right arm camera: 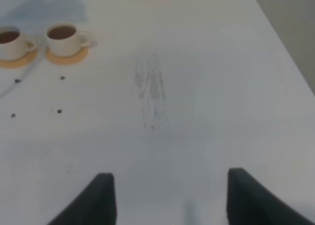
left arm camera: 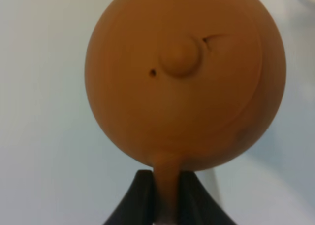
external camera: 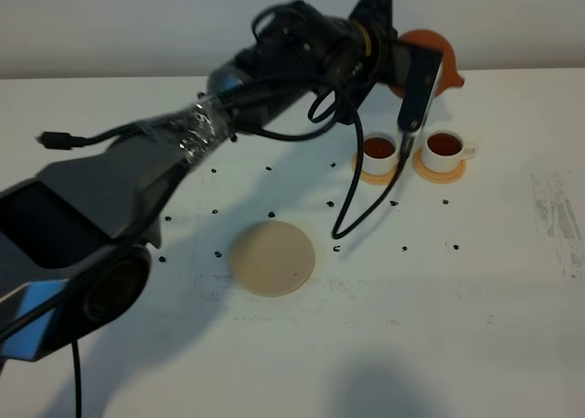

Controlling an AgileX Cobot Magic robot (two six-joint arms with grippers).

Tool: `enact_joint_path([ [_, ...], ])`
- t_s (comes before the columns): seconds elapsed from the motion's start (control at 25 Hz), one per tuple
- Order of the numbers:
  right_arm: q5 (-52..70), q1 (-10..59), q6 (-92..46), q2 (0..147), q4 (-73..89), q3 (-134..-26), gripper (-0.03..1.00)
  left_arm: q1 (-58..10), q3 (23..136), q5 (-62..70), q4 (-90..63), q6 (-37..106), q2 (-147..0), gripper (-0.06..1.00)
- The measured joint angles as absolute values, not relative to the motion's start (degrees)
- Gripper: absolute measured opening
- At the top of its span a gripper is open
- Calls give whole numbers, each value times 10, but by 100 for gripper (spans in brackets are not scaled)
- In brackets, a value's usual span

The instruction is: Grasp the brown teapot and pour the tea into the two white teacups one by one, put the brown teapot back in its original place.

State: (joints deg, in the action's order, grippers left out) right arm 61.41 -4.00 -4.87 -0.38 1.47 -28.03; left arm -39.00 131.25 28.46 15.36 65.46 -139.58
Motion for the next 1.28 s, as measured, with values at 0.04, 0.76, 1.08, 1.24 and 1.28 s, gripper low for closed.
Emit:
enact_joint_path([
  [0.04, 614, -40, -49, -4, 15, -280, 51, -390, 1313, 302, 147, 633, -1388, 9],
  [0.76, 614, -40, -48, -4, 15, -280, 51, -441, 1307, 519, 22, 353, -1323, 9],
  [1.08, 614, -40, -48, -4, 15, -280, 51, -440, 1162, 492, 22, 344, -1263, 9],
  [1.24, 614, -40, -49, -4, 15, -280, 51, -440, 1099, 471, 21, 325, -1238, 9],
  [1.28, 614, -40, -49, -4, 15, -280, 51, -440, 1089, 469, 21, 316, -1236, 9],
])
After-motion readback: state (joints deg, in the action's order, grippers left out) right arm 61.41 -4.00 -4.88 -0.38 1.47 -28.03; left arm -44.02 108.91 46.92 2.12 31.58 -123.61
